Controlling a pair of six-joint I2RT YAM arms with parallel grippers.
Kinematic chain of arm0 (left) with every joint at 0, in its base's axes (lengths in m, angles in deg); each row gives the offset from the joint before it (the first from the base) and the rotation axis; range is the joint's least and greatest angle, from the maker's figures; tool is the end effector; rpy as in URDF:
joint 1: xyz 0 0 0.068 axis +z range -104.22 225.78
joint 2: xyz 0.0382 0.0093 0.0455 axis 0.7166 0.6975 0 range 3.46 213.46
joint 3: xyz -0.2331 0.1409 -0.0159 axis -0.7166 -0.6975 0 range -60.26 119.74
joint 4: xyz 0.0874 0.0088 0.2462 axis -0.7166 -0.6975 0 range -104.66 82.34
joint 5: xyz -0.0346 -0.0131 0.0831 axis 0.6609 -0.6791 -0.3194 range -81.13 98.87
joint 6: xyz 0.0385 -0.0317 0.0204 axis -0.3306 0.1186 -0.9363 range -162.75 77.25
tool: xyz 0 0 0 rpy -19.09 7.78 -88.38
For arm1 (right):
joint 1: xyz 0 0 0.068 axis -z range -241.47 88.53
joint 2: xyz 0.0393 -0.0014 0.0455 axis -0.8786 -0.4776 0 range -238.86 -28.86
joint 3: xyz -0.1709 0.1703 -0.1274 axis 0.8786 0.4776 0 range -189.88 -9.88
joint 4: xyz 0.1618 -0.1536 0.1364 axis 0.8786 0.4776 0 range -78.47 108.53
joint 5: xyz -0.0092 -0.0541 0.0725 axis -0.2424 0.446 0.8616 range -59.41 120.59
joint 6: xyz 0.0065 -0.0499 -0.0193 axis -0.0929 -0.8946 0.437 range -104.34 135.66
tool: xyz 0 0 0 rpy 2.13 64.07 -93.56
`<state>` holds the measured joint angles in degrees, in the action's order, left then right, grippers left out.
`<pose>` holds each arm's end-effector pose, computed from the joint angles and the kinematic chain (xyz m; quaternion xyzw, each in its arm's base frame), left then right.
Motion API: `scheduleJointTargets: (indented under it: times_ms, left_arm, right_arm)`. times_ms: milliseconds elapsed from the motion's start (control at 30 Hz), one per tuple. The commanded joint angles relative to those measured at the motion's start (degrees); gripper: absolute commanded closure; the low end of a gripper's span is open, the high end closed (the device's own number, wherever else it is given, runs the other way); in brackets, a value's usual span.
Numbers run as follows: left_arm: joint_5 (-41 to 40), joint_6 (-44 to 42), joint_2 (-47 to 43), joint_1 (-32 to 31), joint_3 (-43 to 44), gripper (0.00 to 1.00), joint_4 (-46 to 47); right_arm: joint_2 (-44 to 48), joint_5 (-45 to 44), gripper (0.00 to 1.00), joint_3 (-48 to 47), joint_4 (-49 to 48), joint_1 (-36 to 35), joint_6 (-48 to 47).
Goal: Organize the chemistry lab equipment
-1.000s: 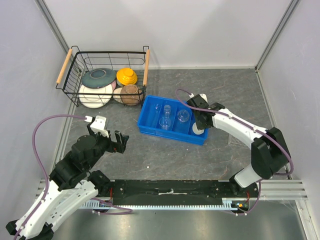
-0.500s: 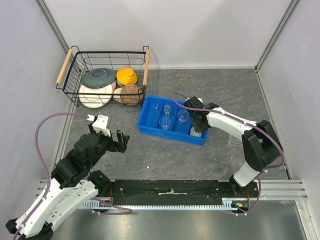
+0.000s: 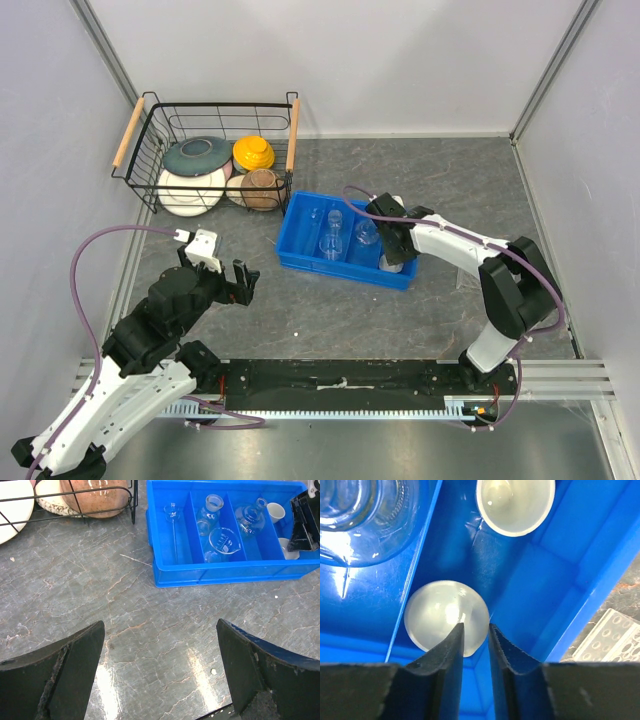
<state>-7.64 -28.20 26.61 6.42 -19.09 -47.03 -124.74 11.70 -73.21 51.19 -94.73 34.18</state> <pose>0.0778 -0.0508 0.3108 0.0965 0.8156 -0.1472 0.5511 0.2730 0.1652 0.1923 -0.0998 0.9698 -0.0793 0.2080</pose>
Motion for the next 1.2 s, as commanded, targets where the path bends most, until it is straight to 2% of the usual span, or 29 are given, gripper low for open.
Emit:
scheduleJointTargets:
  times_ms: [0, 500, 633, 767, 800, 833, 900, 933, 1000, 1167]
  left_arm:
    - [-1.33, 1.54, 0.49, -0.11, 0.84, 0.0, 0.53]
    - [-1.24, 1.54, 0.84, -0.11, 0.93, 0.0, 0.61]
    - [-0.72, 1.36, 0.93, -0.11, 0.93, 0.0, 0.62]
    - [-0.45, 1.28, 0.57, -0.11, 0.76, 0.0, 0.79]
    - [-0.19, 1.19, 0.4, -0.11, 0.76, 0.0, 0.7]
    - [-0.1, 1.1, 0.4, -0.11, 0.76, 0.0, 0.79]
    - [0.16, 1.01, 0.13, -0.11, 0.67, 0.0, 0.97]
    - [0.25, 0.92, 0.05, -0.11, 0.67, 0.0, 0.97]
    - [1.04, 0.66, 0.05, -0.11, 0.58, 0.0, 1.05]
    - [1.31, 0.4, 0.05, -0.11, 0.58, 0.0, 1.23]
  right_arm:
    - [0.6, -2.99, 0.65, -2.41, 0.94, -0.05, 0.37]
    - [9.38, -10.28, 0.51, -16.37, 8.41, -2.25, 0.9]
    - [14.38, -10.99, 0.45, -18.32, 7.28, -4.01, 1.08]
    - [18.7, -10.72, 0.42, -17.36, 2.98, -6.99, -0.24]
    - [19.49, -10.55, 0.38, -16.31, 2.1, -8.04, -0.42]
    - [21.06, -10.46, 0.25, -15.78, 0.26, -8.4, -0.51]
    - [22.31, -10.55, 0.15, -14.37, -1.24, -9.28, -0.33]
    - [23.62, -10.64, 0.06, -13.93, -2.82, -9.46, -0.33]
    - [25.2, -10.81, 0.02, -12.53, -4.41, -9.98, -0.33]
    - [29.95, -11.16, 0.02, -12.08, -7.14, -10.34, -1.12]
